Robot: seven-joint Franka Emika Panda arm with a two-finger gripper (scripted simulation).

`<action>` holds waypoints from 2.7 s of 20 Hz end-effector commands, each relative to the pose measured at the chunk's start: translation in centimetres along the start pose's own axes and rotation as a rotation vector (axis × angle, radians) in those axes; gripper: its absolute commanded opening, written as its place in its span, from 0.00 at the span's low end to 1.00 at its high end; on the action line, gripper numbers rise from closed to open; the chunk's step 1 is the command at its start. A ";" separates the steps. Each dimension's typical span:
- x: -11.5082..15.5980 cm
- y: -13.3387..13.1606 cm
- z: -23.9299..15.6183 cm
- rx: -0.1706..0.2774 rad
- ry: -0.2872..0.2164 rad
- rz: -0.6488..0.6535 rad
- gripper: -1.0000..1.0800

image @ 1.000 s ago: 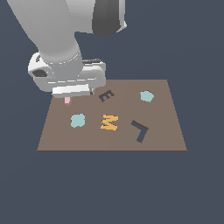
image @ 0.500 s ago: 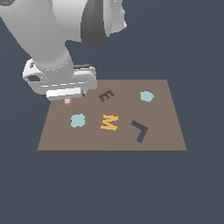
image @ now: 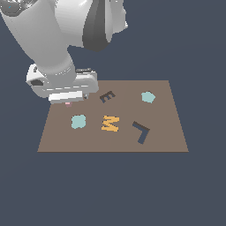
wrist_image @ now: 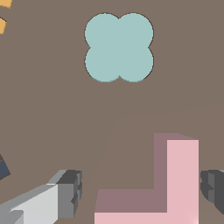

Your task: Insert a designated object into the corresponding slot on a board.

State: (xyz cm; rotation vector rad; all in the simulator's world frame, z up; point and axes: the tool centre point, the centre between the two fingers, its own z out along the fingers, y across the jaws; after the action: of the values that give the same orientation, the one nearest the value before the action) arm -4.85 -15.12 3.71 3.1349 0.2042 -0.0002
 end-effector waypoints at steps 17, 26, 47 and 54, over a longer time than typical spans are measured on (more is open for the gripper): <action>0.0 0.0 0.3 0.000 0.000 -0.001 0.00; -0.3 -0.4 0.4 0.000 0.000 0.031 0.00; -2.6 -6.8 0.2 -0.001 0.000 0.479 0.00; -2.7 -10.2 0.1 -0.001 0.000 0.701 0.00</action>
State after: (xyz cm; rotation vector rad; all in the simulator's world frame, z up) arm -8.75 -6.10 3.56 3.0342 -0.8094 -0.0004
